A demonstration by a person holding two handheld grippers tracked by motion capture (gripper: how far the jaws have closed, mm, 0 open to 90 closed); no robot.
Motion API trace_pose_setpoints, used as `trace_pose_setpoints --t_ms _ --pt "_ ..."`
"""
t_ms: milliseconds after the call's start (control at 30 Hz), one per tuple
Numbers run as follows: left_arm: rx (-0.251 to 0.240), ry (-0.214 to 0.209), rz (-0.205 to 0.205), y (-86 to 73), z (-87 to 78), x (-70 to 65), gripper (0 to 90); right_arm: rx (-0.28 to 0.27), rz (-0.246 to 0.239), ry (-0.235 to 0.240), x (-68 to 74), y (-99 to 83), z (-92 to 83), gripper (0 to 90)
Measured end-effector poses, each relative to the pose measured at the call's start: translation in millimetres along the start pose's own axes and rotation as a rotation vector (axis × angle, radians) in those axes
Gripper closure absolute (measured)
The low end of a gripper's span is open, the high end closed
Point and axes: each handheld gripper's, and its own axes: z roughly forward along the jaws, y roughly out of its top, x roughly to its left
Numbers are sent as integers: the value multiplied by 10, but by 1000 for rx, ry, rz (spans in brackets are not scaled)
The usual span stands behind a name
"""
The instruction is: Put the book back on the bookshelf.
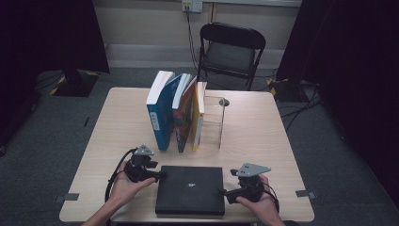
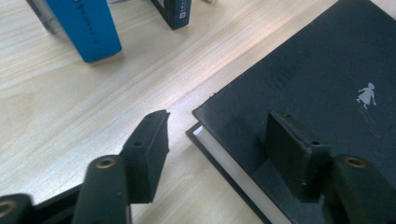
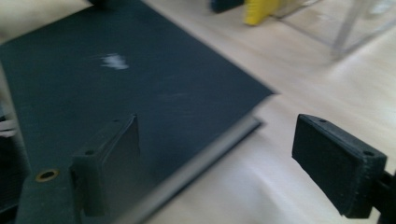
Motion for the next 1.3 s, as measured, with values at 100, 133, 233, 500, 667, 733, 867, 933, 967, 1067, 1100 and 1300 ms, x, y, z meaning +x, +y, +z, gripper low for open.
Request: trace_pose_setpoints --t_ms 100,133,233,500,667,733,867,933,967,1067,1100,1300 --pt "-11 -7 3 23 47 -14 378 13 2 51 137 -22 13 144" --pt "-13 -15 4 30 63 -15 375 22 2 66 174 -36 17 144" --pt "-17 -45 -16 60 104 -29 393 33 -9 129 261 -77 24 148" --pt "-30 -68 -43 102 196 -26 393 48 -7 92 326 -127 42 121" --pt "-44 -57 -13 137 247 -70 374 57 -14 90 350 -141 38 107" --pt "-38 -68 -11 153 271 -82 371 55 -8 89 364 -151 30 108" --pt "-30 -76 -9 174 293 -104 358 95 -20 90 423 -196 6 124" --pt "-27 -77 -11 176 292 -104 358 134 -23 127 450 -219 26 121" --pt "-27 -78 -8 176 292 -102 358 139 -40 111 474 -219 30 127" --pt "-27 -88 -6 174 293 -91 360 154 -56 97 470 -211 61 124" --pt "-28 -90 -9 174 294 -91 360 167 -50 110 451 -208 80 114" --pt "-22 -84 -11 166 277 -88 361 196 -79 119 430 -184 108 120"
